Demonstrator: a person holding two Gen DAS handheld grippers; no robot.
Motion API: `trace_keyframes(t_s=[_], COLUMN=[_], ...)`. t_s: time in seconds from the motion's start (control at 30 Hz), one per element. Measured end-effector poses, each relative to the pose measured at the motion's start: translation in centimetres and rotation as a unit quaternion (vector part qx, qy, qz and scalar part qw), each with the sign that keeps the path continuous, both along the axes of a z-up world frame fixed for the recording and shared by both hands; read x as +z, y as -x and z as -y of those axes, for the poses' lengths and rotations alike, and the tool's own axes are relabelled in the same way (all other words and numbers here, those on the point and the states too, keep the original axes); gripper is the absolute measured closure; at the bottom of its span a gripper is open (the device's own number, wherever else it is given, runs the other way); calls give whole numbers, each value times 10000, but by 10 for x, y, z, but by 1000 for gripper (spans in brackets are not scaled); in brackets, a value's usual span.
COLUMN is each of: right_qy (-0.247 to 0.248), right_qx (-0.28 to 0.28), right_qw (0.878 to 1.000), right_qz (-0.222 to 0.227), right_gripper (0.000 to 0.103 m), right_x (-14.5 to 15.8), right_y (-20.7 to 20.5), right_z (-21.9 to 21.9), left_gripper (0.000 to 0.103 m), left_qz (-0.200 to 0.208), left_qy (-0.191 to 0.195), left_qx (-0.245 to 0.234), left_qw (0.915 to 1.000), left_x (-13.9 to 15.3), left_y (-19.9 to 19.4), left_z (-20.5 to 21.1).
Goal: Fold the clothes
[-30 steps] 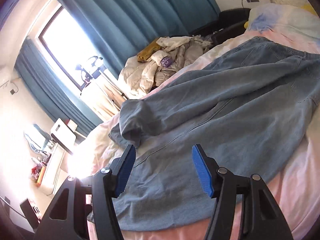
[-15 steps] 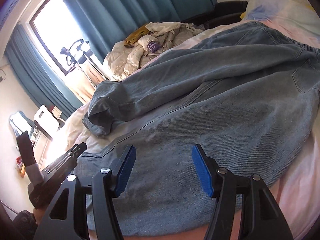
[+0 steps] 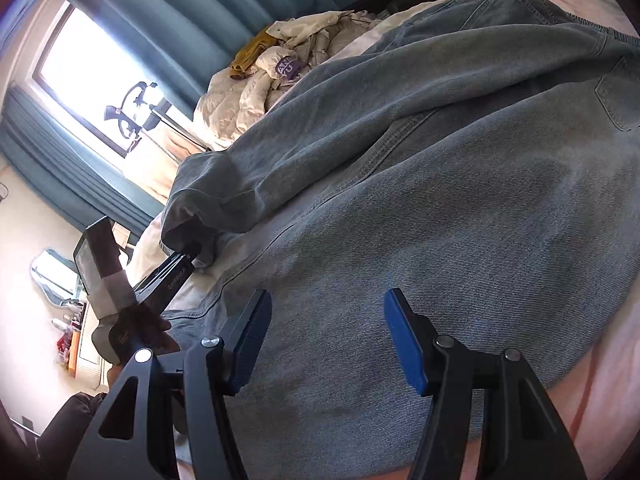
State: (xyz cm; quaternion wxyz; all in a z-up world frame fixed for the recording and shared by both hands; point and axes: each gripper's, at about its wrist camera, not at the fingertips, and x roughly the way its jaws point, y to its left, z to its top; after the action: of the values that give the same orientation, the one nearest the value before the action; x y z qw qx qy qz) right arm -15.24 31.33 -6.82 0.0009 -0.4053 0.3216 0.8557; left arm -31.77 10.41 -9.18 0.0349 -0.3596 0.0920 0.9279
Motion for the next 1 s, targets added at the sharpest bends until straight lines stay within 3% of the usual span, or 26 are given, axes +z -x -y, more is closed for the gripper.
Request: trace_keyframes(t_s=[0.23, 0.43, 0.47, 0.57, 0.7, 0.87, 1.0], right_qy=[50, -158, -145, -202, -294, -321, -276], right_qx=[-62, -54, -63, -73, -43, 84, 165], right_qw=[10000, 9997, 9996, 9995, 9995, 9994, 9994], right_qz=[53, 189, 216, 217, 141, 125, 125], right_gripper=[44, 44, 44, 44, 44, 44, 44], right_x=[-3, -13, -15, -17, -14, -16, -15], right_y=[0, 7, 9, 12, 11, 15, 15], right_z=[-2, 3, 2, 4, 9, 17, 20], left_gripper=[74, 75, 84, 95, 98, 98, 98], left_qz=[373, 513, 482, 292, 77, -66, -120], left_qy=[-125, -156, -81, 681, 1362, 2214, 2829], left_qx=[653, 1011, 1007, 944, 862, 812, 536], left_qw=[9971, 9934, 9937, 9928, 9869, 9718, 9576], left_x=[-16, -11, -7, 9, 38, 73, 85], left_y=[29, 40, 39, 33, 24, 20, 11], left_z=[14, 25, 24, 21, 36, 68, 80])
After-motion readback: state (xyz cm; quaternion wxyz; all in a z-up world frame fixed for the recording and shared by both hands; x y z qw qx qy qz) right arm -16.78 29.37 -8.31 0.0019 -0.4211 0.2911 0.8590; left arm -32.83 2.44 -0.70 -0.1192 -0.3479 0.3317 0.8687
